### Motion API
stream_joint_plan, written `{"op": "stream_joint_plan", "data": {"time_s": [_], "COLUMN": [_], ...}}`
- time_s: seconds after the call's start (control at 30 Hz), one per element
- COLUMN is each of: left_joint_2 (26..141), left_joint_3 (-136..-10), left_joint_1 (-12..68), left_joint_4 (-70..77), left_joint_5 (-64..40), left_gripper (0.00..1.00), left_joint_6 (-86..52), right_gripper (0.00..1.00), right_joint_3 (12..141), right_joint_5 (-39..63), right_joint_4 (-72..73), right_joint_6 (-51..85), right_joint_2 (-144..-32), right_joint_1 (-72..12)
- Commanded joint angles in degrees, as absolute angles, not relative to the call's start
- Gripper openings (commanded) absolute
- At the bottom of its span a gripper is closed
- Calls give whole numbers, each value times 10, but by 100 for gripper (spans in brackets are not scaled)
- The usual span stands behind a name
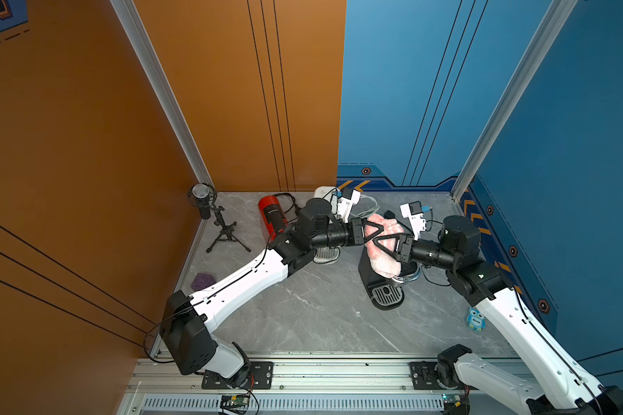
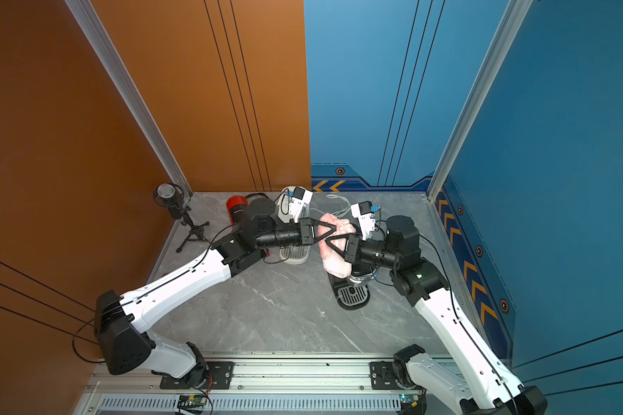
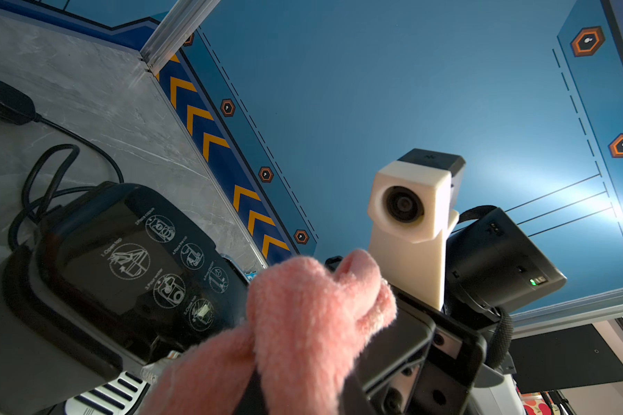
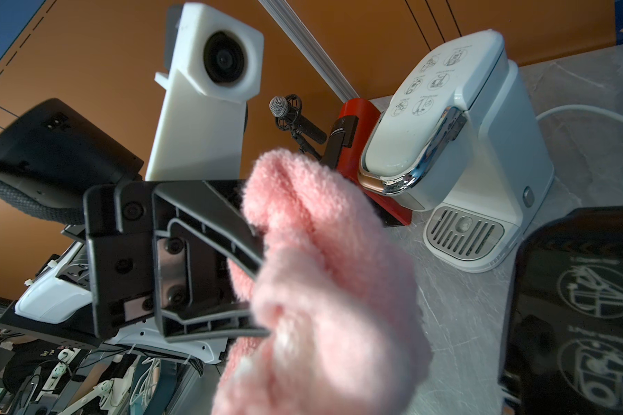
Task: Wipe the surface of a coffee machine
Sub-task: Adjust the cleaning item.
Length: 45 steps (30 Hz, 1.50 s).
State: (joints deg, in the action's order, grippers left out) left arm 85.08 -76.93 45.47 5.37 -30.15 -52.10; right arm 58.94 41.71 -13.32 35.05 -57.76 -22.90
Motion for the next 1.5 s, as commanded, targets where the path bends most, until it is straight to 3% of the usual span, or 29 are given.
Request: {"op": "stream_joint_plan", "data": {"time_s": [0.0,0.03,0.1,0.17,0.23,0.43,0.73,0.83,0.93,1.0,1.07,1.1,1.27,1.3,1.4,1.47], "left_joint_2": [852,849,832,811,790,776,766,768,774,780,785,787,789,787,785,786], "left_joint_3": [-794,-794,-780,-757,-732,-709,-709,-712,-712,-713,-710,-709,-694,-692,-688,-688], "left_joint_1": [535,534,526,503,468,400,375,374,378,387,396,401,418,422,430,435], "left_joint_4": [114,114,114,113,113,114,127,132,151,151,151,151,151,151,151,151], "left_joint_5": [-437,-433,-406,-381,-366,-365,-339,-326,-326,-325,-323,-325,-363,-372,-383,-392], "left_gripper": [0,0,0,0,0,0,0,0,0,0,0,5,56,61,67,61], "left_joint_6": [-539,-535,-535,-537,-547,-562,-567,-568,-580,-581,-583,-583,-574,-571,-567,-565], "right_gripper": [0,2,19,29,52,62,52,40,15,4,0,0,0,0,0,0], "right_joint_3": [604,607,616,619,619,590,576,576,590,604,615,618,621,621,617,617], "right_joint_5": [407,401,380,367,346,342,413,431,414,415,409,401,388,388,386,386], "right_joint_4": [-61,-67,-96,-123,-156,-172,-106,-58,-45,-31,-21,-19,-27,-28,-29,-27], "right_joint_6": [346,343,331,318,305,302,351,379,381,387,391,389,381,379,378,379], "right_joint_2": [-636,-641,-650,-654,-648,-605,-584,-593,-604,-614,-619,-619,-613,-613,-611,-609], "right_joint_1": [-265,-265,-265,-263,-261,-244,-253,-268,-290,-298,-306,-310,-312,-312,-312,-313]}}
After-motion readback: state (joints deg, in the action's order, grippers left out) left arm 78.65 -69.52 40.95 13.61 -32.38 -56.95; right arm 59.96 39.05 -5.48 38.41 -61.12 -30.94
